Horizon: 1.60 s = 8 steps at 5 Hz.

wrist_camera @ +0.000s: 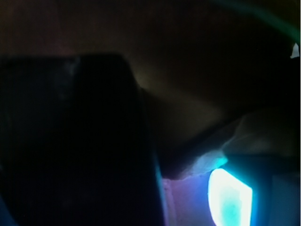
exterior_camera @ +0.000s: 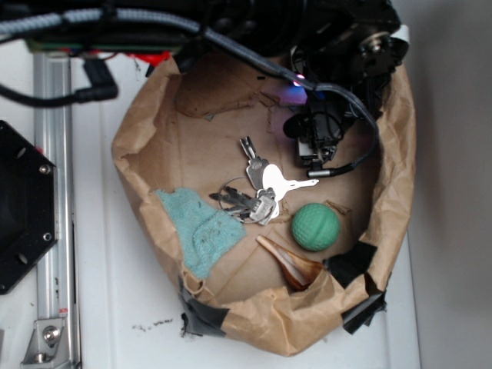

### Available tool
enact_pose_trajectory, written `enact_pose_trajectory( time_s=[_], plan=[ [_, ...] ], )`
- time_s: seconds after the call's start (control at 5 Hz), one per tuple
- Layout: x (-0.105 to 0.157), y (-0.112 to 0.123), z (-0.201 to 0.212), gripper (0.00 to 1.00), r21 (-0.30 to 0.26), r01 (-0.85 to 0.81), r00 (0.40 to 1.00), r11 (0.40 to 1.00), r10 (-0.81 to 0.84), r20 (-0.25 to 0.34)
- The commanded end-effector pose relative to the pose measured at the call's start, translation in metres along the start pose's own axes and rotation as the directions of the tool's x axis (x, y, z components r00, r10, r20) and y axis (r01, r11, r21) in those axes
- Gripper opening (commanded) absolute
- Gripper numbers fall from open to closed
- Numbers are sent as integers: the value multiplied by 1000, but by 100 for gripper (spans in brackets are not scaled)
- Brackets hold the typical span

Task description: Grab the black box.

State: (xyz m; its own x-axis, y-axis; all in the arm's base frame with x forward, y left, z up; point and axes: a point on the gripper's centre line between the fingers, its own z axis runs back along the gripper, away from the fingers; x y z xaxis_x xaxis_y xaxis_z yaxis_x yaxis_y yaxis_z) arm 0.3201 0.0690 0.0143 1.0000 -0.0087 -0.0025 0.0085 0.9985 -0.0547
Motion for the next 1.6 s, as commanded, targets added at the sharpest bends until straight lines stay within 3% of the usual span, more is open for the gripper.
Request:
enact_pose_trajectory(
  time_s=[0.0,0.6,1.0,1.2,1.4],
  plan=[
    [-2,3,-10,0,-28,-31,1000,999,31,3],
    [-27,-12,40,0,53,40,995,998,-45,94],
    [-32,-39,103,0,94,80,972,992,-99,213],
    [-34,-53,124,0,83,96,968,992,-113,225],
    [-26,-65,125,0,108,102,975,989,-121,186]
  ],
)
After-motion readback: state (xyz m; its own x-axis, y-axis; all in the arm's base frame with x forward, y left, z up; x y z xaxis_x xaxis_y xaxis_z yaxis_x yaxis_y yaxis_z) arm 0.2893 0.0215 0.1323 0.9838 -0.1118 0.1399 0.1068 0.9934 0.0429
